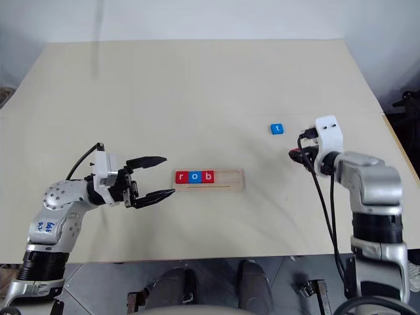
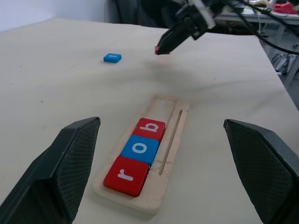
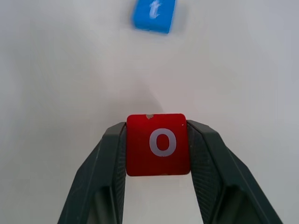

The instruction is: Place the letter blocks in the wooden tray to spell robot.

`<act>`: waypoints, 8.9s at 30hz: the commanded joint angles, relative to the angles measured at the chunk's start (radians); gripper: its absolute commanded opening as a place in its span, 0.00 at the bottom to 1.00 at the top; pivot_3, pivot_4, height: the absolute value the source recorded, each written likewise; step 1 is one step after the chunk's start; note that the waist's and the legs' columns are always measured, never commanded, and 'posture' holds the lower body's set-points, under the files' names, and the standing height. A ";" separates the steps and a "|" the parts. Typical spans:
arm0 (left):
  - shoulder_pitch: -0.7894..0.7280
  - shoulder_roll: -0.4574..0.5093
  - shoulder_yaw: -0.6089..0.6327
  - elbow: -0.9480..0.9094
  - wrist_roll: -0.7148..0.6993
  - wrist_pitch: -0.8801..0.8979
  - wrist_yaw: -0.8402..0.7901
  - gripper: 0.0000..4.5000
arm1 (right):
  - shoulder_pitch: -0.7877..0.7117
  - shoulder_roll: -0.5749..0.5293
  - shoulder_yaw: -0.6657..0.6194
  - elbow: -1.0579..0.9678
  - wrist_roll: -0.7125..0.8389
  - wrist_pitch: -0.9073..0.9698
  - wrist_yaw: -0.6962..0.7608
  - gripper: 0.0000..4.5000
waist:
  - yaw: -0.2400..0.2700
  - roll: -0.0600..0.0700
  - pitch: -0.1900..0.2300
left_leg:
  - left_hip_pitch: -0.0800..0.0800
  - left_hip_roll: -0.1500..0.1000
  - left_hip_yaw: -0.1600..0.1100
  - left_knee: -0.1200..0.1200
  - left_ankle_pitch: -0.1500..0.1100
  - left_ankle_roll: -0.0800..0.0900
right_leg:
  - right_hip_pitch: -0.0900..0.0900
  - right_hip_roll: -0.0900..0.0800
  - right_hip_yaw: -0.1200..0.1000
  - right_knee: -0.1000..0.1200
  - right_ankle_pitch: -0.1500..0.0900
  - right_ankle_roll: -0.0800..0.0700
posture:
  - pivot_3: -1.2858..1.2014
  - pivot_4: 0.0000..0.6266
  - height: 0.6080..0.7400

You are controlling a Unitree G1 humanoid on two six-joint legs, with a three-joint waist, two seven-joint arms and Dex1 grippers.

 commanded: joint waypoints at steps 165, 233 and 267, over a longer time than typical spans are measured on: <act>-0.016 0.011 0.022 -0.084 -0.009 -0.012 0.018 1.00 | -0.287 0.035 0.136 0.687 -0.089 -0.642 0.112 1.00 | -0.004 0.000 0.000 | 0.002 -0.001 0.004 0.000 -0.001 0.003 | 0.001 0.000 0.004 -0.006 0.004 0.003 | 0.52 0.24 1.00; 0.007 0.004 0.008 -0.137 -0.030 0.040 -0.018 1.00 | -0.229 -0.237 0.472 0.703 -0.204 -1.092 0.847 0.89 | -0.004 -0.001 0.000 | 0.002 -0.002 0.006 0.003 -0.003 0.005 | 0.002 0.000 0.006 -0.009 0.007 0.006 | 0.52 0.24 1.00; 0.069 0.019 0.043 -0.218 -0.042 0.066 0.058 1.00 | -0.407 -0.010 0.567 0.615 -0.237 -0.949 0.910 0.56 | -0.004 0.000 0.000 | 0.001 -0.001 0.006 0.003 -0.003 0.005 | 0.002 0.000 0.006 -0.008 0.007 0.006 | 0.52 0.24 1.00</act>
